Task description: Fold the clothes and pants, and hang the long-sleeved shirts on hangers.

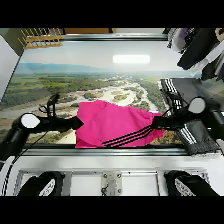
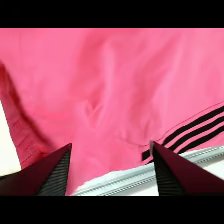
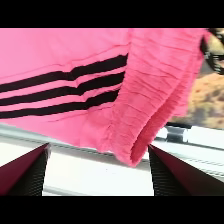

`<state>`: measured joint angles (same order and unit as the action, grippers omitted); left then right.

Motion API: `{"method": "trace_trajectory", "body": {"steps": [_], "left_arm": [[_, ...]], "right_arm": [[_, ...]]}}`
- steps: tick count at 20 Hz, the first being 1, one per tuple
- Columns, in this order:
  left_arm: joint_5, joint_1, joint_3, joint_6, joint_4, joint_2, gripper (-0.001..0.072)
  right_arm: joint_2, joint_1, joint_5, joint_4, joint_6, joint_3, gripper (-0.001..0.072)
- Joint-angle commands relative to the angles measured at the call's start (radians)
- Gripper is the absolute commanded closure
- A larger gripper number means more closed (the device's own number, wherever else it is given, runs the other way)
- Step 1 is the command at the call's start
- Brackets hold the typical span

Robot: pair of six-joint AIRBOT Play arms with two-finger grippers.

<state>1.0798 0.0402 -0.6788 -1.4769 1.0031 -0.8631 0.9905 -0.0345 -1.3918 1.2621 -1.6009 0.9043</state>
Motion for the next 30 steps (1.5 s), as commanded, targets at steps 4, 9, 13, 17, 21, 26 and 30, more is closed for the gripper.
{"method": "trace_trajectory", "body": {"steps": [4, 9, 13, 17, 21, 26, 30], "left_arm": [[0.075, -0.054, -0.064, -0.038, -0.002, 0.209, 0.0253], [0.069, -0.053, 0.044, -0.058, -0.071, 0.288, 0.0701], [0.070, -0.053, 0.074, -0.058, -0.091, 0.311, 0.0702], [0.053, -0.019, 0.074, -0.068, -0.113, 0.310, 0.0702], [-0.014, 0.092, 0.074, -0.107, -0.112, 0.310, 0.0702], [-0.069, 0.158, 0.074, -0.138, -0.112, 0.307, 0.0702], [-0.068, 0.158, 0.074, -0.148, -0.114, 0.283, 0.0702]], "right_arm": [[-0.110, 0.348, -0.027, -0.055, 0.135, 0.013, 0.0059], [-0.015, 0.516, 0.083, -0.310, 0.320, -0.123, -0.0008], [0.134, 0.533, 0.125, -0.357, 0.475, -0.201, -0.0008], [0.276, 0.534, 0.144, -0.417, 0.605, -0.201, -0.0008], [0.369, 0.532, 0.156, -0.483, 0.678, -0.201, -0.0008], [0.435, 0.531, 0.162, -0.528, 0.712, -0.201, -0.0008], [0.447, 0.499, 0.166, -0.561, 0.712, -0.201, -0.0008]]}}
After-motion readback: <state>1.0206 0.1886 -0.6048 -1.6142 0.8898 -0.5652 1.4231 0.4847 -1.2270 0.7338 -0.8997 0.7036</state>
